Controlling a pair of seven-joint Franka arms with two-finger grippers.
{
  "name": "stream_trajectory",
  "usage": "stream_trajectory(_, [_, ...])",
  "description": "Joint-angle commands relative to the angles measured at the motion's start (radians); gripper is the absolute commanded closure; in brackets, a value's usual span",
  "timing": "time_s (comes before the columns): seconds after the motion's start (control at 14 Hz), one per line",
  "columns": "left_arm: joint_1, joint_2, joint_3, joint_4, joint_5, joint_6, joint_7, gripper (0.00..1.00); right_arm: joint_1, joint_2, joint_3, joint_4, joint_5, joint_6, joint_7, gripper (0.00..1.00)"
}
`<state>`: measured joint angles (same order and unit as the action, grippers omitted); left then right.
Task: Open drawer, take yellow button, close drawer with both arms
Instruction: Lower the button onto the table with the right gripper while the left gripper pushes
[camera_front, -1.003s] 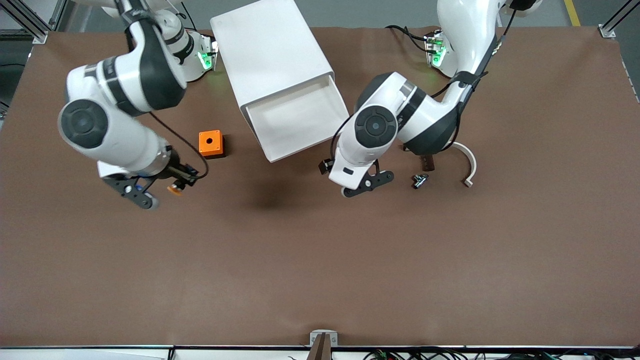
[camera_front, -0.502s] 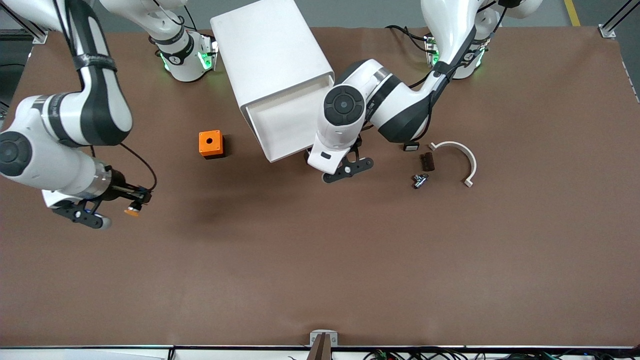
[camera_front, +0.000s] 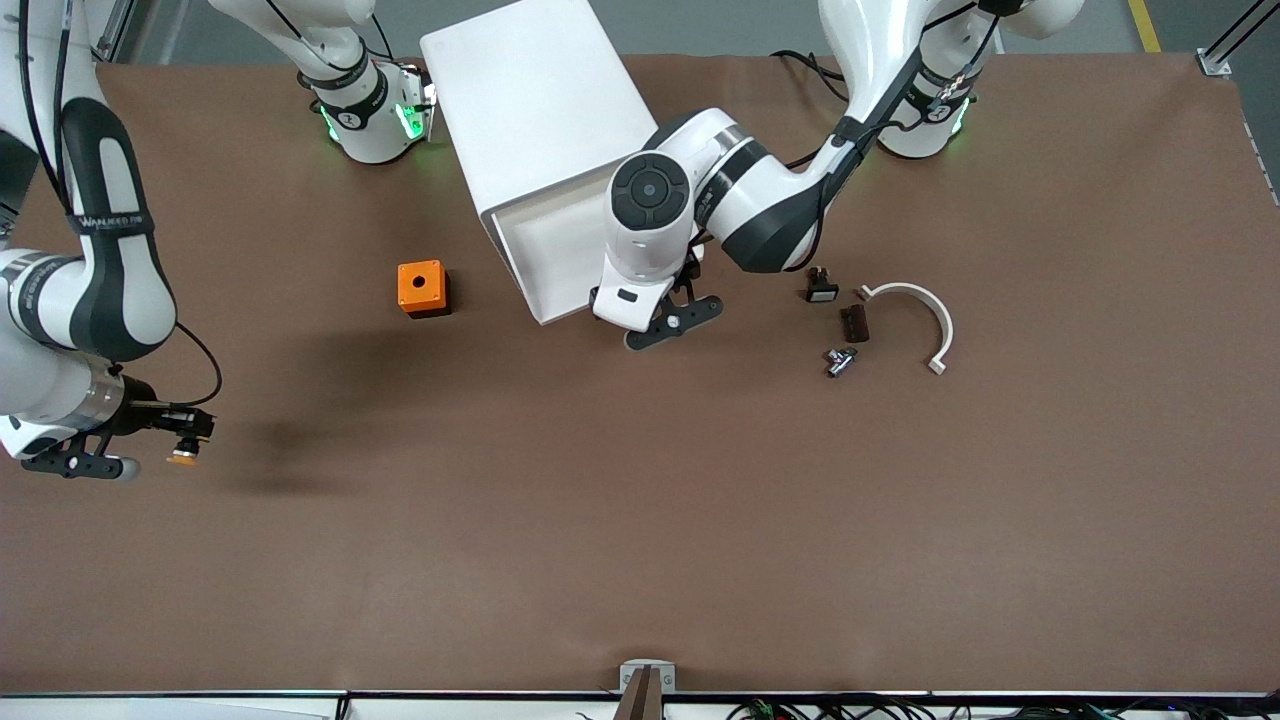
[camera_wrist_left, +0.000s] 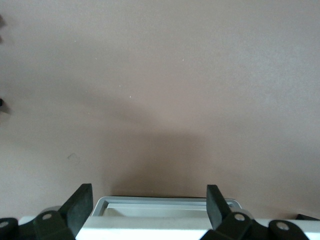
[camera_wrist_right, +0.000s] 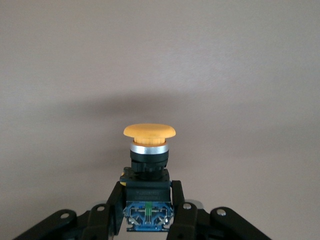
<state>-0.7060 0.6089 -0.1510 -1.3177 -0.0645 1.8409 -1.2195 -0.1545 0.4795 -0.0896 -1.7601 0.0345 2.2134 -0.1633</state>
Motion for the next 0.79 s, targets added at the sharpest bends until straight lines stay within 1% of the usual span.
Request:
stream_trajectory(0.0, [-0.023, -0.003, -0.001, -0.005, 0.02, 0.011, -0.028, 0.0, -0.045, 0.074, 0.024, 0.011, 0.005, 0.095, -0.067, 1.0])
stream_trajectory(0.07, [-0.027, -0.003, -0.001, -0.005, 0.015, 0.011, -0.034, 0.0, -0.051, 0.102, 0.025, 0.013, 0.008, 0.124, -0.061, 1.0])
stream_trajectory(0.22, [-0.039, -0.001, -0.004, -0.005, 0.009, 0.009, -0.052, 0.0, -0.062, 0.142, 0.025, 0.016, 0.08, 0.132, -0.065, 1.0])
stream_trajectory(0.36, [-0.058, -0.001, -0.002, -0.011, -0.009, 0.006, -0.067, 0.0, -0.065, 0.151, 0.025, 0.018, 0.091, 0.134, -0.067, 0.99])
stream_trajectory(0.43, [-0.067, -0.001, -0.004, -0.017, -0.021, 0.006, -0.068, 0.0, -0.065, 0.152, 0.025, 0.018, 0.09, 0.134, -0.068, 0.92])
stream_trajectory(0.5, [-0.076, -0.001, -0.002, -0.018, -0.037, 0.006, -0.069, 0.0, -0.063, 0.154, 0.024, 0.019, 0.09, 0.134, -0.074, 0.83])
stream_trajectory(0.57, [-0.084, -0.001, -0.002, -0.02, -0.05, 0.006, -0.071, 0.0, -0.059, 0.154, 0.024, 0.019, 0.088, 0.132, -0.087, 0.59])
stream_trajectory(0.72, [-0.089, -0.001, -0.004, -0.028, -0.089, 0.006, -0.071, 0.0, -0.057, 0.152, 0.024, 0.021, 0.088, 0.131, -0.105, 0.0])
